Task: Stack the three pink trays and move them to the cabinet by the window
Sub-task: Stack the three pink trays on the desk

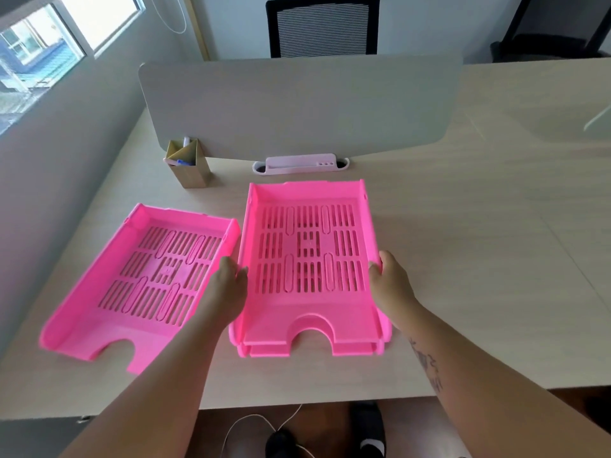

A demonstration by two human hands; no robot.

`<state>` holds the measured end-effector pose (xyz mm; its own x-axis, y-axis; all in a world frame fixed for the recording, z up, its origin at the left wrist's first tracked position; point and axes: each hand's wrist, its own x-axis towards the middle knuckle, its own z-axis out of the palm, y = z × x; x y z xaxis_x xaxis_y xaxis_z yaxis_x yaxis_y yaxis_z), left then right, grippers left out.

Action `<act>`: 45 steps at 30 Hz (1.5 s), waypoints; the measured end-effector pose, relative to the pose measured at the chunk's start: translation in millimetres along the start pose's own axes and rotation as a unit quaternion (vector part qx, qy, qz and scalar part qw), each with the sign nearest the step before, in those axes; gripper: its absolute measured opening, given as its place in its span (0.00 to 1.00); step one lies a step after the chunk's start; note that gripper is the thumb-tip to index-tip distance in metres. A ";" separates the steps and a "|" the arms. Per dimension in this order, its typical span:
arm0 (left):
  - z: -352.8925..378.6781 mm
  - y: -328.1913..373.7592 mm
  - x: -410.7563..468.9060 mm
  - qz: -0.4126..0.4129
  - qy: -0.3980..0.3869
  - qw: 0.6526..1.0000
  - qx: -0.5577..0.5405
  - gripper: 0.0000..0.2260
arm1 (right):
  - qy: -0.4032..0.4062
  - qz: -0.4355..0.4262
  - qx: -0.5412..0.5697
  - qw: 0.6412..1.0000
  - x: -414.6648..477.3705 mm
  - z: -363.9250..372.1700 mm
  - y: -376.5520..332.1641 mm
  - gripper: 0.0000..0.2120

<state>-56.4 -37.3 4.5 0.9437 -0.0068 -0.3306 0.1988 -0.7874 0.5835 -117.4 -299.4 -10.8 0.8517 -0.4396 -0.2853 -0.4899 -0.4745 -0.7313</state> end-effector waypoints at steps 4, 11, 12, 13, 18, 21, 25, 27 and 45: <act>3.5 5.2 9.9 -0.017 0.016 1.000 -0.018 0.07 | -0.012 -0.006 -0.003 1.000 8.8 -1.1 -1.4 0.17; 14.8 3.8 5.8 -0.052 0.050 0.995 -0.071 0.11 | -0.034 -0.030 -0.001 0.999 13.3 0.5 9.3 0.18; 15.7 4.1 3.8 -0.060 0.047 0.994 -0.083 0.13 | -0.044 -0.034 0.004 0.998 12.5 -1.1 11.8 0.18; 16.3 4.0 2.0 -0.068 0.042 0.993 -0.091 0.16 | -0.052 -0.033 0.008 0.998 12.5 -2.9 13.8 0.18; 9.0 6.9 -8.6 -0.064 0.062 0.989 -0.114 0.18 | 0.020 -0.108 -0.077 0.991 12.0 -8.4 5.0 0.24; -15.0 -2.6 -16.7 -0.046 0.134 0.987 -0.077 0.16 | 0.072 -0.249 -0.150 0.954 9.6 -1.6 -27.5 0.24; -59.9 -56.2 -17.1 -0.062 0.200 0.978 -0.019 0.11 | -0.015 -0.337 -0.126 0.933 -12.6 42.6 -90.5 0.20; -84.4 -88.7 -14.3 -0.086 0.218 0.972 -0.006 0.10 | -0.056 -0.342 -0.093 0.933 -30.4 76.3 -120.4 0.20; -195.5 -265.8 43.0 -0.137 0.153 0.976 0.066 0.07 | -0.118 0.115 0.043 0.985 -89.8 265.8 -197.1 0.26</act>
<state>-17.0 292.2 -19.8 0.8990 0.3837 -0.2108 0.4375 -0.8071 0.3966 -47.9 36.2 -5.7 0.7449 -0.3330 -0.5782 -0.6657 -0.3121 -0.6779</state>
